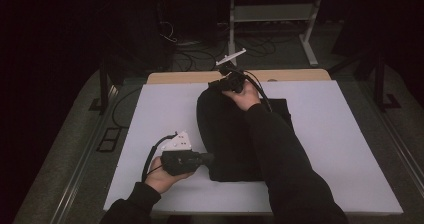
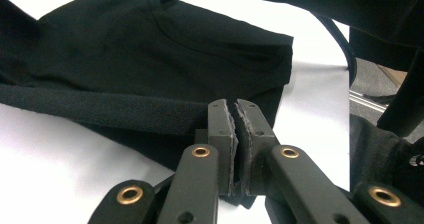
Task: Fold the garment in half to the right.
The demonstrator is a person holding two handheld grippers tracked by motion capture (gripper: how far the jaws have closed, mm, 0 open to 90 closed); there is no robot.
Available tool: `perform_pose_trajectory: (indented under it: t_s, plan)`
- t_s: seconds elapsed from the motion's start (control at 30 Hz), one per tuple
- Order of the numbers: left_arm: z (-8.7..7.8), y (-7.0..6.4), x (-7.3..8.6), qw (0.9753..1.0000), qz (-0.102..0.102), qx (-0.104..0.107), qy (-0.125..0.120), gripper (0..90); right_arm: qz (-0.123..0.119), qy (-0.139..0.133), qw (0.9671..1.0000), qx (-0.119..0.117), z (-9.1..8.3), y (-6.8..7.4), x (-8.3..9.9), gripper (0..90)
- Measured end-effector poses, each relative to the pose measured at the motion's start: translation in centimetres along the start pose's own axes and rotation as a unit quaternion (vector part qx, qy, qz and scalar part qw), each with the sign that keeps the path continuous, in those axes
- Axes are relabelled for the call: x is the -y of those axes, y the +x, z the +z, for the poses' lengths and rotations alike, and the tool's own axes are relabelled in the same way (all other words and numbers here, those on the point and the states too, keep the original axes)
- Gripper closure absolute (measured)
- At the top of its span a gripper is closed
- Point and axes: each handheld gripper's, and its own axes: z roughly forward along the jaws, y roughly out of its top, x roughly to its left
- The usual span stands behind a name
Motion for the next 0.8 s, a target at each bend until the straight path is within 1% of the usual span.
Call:
perform_pose_trajectory:
  t_s: [0.13, 0.17, 0.37, 0.4, 0.8]
  plan:
    - [0.5, -0.2, -0.6, 1.0000, 0.008, 0.004, 0.002, 84.2, 0.003, -0.004, 1.0000, 0.004, -0.8, -0.4, 0.1, 85.7]
    - [0.6, -0.2, -0.7, 1.0000, 0.006, 0.005, 0.001, 84.2, 0.004, -0.005, 1.0000, 0.005, -1.0, -0.4, 0.2, 85.7]
    - [1.3, -0.4, -1.3, 0.9998, 0.015, 0.012, 0.005, 84.2, 0.006, -0.009, 0.9999, 0.011, -1.8, -1.1, 0.6, 85.7]
    - [1.4, -0.5, -1.4, 0.9998, 0.015, 0.012, 0.003, 84.2, 0.008, -0.009, 0.9999, 0.012, -2.0, -1.2, 0.7, 85.7]
    - [2.5, -0.8, -2.1, 0.9994, 0.025, 0.021, 0.013, 84.3, 0.022, -0.014, 0.9995, 0.020, -3.2, -2.4, 1.9, 85.7]
